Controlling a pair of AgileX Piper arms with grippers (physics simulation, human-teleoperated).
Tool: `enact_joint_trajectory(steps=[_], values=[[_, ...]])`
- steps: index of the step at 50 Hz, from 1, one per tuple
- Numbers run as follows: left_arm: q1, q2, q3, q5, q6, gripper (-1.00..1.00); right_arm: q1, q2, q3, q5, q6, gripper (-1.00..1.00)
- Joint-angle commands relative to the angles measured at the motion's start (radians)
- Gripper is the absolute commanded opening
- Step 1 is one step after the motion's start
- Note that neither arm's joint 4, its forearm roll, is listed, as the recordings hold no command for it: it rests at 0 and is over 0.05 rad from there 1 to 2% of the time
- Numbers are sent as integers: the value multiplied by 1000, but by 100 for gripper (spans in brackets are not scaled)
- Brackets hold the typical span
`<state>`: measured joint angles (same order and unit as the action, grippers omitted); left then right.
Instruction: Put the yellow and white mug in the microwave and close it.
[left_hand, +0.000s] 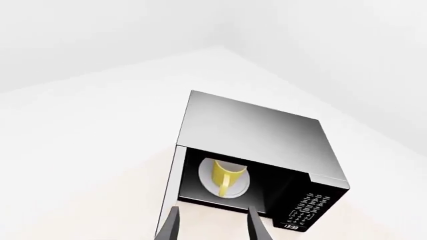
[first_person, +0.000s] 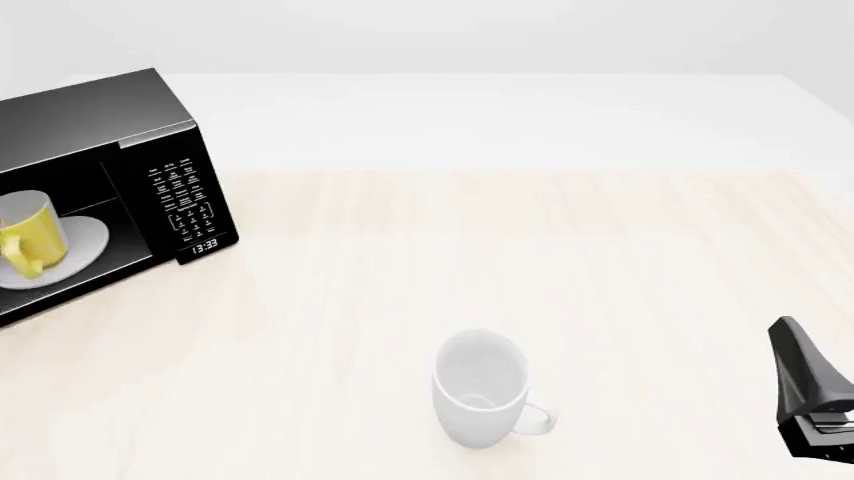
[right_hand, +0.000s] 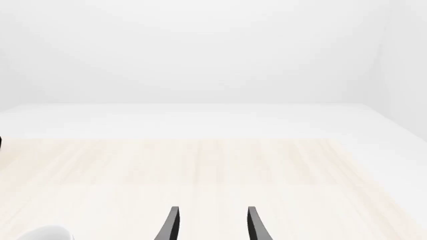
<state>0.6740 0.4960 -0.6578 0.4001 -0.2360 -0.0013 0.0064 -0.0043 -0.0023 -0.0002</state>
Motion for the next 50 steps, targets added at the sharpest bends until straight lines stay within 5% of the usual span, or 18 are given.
enact_joint_trajectory(steps=[1, 50], values=[[76, 12, -4, -7, -9, 100, 0, 0, 0, 0, 0, 100], [285, 127, -10, -39, -53, 100, 0, 0, 0, 0, 0, 100]])
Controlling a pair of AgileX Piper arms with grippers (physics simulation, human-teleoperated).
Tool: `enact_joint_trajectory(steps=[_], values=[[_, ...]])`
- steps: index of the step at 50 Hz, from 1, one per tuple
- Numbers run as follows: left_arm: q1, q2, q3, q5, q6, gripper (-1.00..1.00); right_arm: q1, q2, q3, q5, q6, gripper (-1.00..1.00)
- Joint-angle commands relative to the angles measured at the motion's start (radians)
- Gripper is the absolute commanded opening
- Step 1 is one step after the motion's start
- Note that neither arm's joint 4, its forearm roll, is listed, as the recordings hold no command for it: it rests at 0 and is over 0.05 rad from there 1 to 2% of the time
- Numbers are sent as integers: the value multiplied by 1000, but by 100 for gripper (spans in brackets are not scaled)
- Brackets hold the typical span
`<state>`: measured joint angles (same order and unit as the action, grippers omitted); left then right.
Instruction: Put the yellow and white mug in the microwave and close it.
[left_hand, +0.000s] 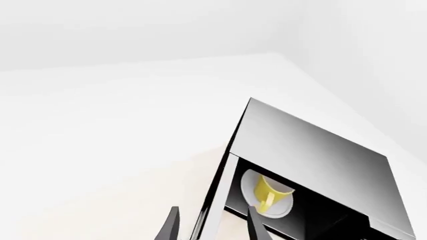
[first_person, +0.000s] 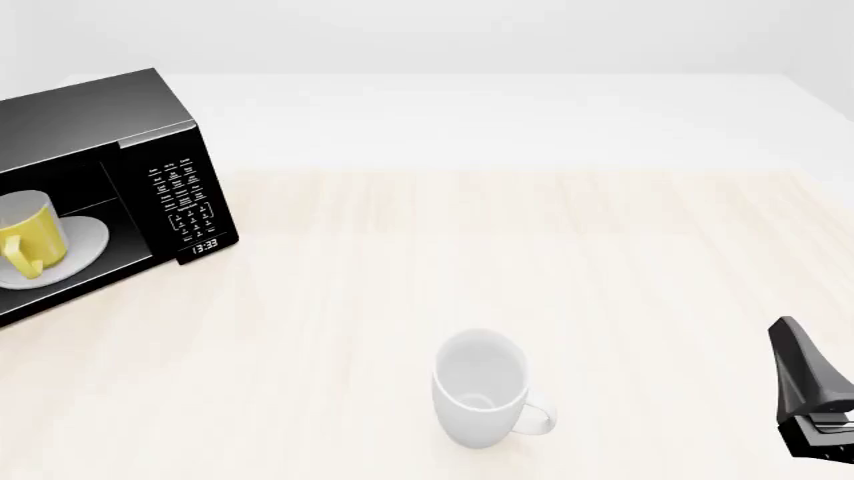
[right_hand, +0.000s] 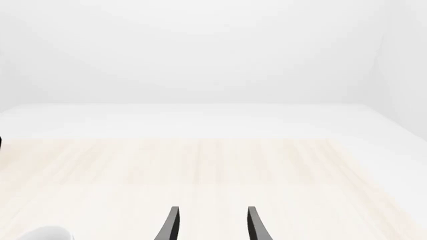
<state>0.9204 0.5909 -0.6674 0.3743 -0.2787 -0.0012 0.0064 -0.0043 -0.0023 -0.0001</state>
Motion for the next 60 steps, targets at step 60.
enact_joint_trajectory(steps=[60], values=[[321, 224, 22, -119, -55, 100, 0, 0, 0, 0, 0, 100]])
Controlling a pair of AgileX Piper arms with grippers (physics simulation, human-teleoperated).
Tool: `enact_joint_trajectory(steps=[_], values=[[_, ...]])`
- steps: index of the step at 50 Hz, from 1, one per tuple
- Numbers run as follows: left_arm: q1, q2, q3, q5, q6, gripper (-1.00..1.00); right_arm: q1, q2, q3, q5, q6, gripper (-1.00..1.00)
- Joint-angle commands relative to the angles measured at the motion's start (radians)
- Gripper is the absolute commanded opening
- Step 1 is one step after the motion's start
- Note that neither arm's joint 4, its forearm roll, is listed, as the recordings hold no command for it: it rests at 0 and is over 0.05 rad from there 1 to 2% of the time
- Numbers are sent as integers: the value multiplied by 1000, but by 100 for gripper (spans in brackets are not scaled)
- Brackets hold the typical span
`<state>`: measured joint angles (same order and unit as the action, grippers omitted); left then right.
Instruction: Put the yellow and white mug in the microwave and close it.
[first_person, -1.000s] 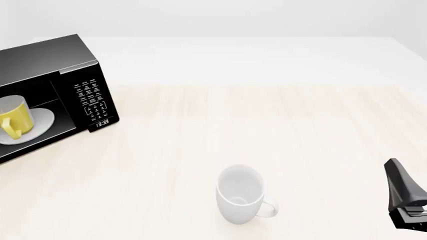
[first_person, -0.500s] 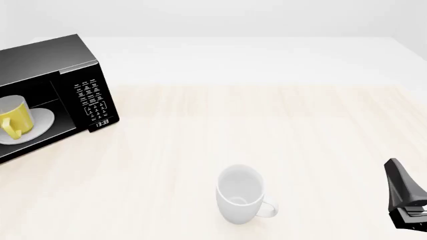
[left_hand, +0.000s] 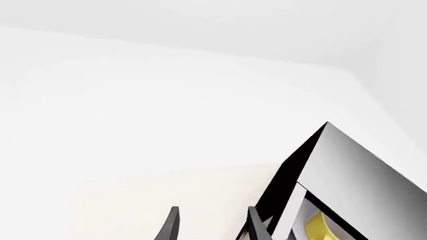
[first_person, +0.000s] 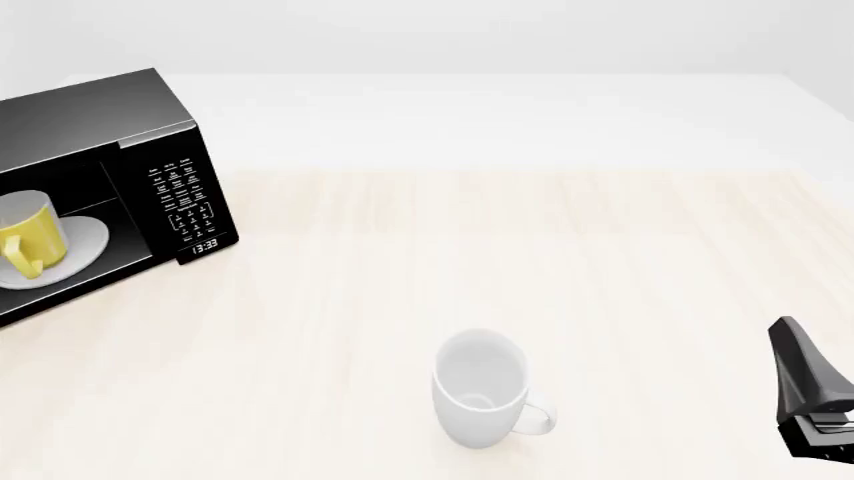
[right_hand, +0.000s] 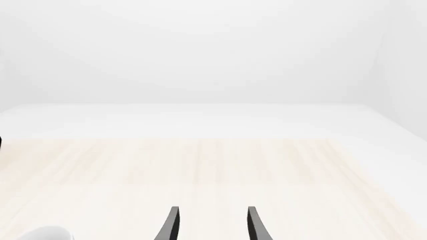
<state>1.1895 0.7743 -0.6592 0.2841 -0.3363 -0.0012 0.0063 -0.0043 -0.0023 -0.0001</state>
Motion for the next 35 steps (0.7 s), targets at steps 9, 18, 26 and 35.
enact_joint_trajectory(steps=[9, 18, 26, 35], values=[[97, 90, 39, -67, 14, 100, 0, 0, 0, 0, 0, 100], [134, 130, 50, -95, 29, 100, 0, 0, 0, 0, 0, 100], [155, 174, 80, -132, 69, 100, 0, 0, 0, 0, 0, 100], [163, 210, 87, -148, 87, 100, 0, 0, 0, 0, 0, 100]])
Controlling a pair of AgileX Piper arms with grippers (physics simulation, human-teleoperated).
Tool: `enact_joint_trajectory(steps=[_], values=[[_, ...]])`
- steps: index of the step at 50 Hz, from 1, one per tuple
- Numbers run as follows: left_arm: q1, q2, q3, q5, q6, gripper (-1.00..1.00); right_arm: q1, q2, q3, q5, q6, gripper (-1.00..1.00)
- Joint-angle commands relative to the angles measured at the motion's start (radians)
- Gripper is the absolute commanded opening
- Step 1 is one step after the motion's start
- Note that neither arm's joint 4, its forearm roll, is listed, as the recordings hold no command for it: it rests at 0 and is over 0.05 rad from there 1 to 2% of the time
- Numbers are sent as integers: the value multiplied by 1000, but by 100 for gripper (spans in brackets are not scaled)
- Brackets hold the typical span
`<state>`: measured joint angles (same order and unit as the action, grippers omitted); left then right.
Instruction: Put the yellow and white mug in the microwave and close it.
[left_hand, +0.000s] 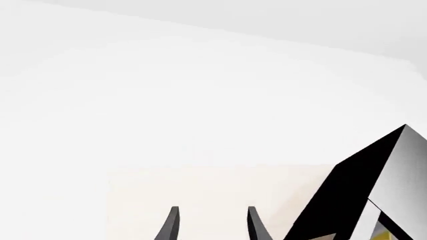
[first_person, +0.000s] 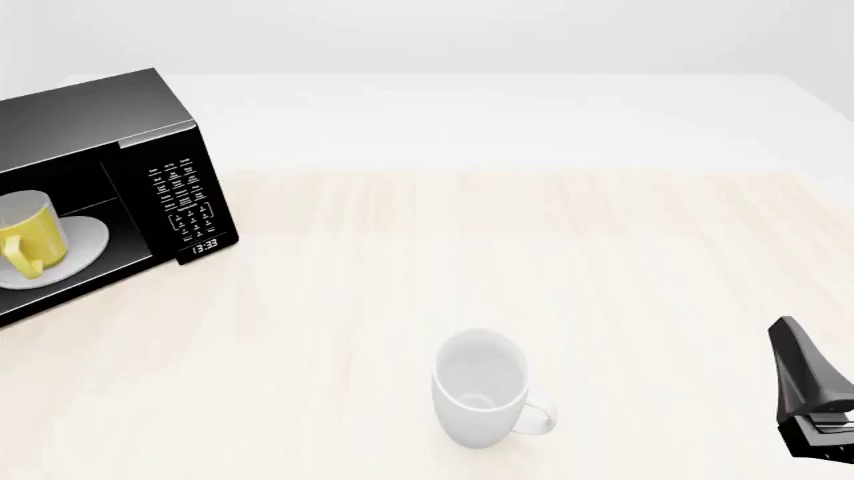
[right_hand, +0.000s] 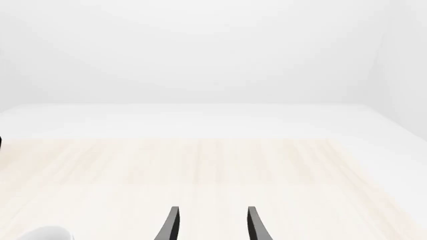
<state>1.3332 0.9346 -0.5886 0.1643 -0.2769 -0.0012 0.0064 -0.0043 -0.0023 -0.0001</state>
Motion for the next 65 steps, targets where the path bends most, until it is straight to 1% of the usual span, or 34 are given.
enact_joint_trajectory(steps=[1, 12, 22, 25, 40, 41, 46, 65], values=[[8, 68, 20, -27, 31, 100, 0, 0, 0, 0, 0, 100], [24, 121, 40, -69, 68, 100, 0, 0, 0, 0, 0, 100], [29, 146, 49, -89, 88, 100, 0, 0, 0, 0, 0, 100], [11, 164, 57, -93, 86, 100, 0, 0, 0, 0, 0, 100], [15, 216, 84, -138, 130, 100, 0, 0, 0, 0, 0, 100], [10, 243, 83, -137, 131, 100, 0, 0, 0, 0, 0, 100], [21, 269, 86, -154, 143, 100, 0, 0, 0, 0, 0, 100], [-8, 318, 110, -181, 170, 100, 0, 0, 0, 0, 0, 100]])
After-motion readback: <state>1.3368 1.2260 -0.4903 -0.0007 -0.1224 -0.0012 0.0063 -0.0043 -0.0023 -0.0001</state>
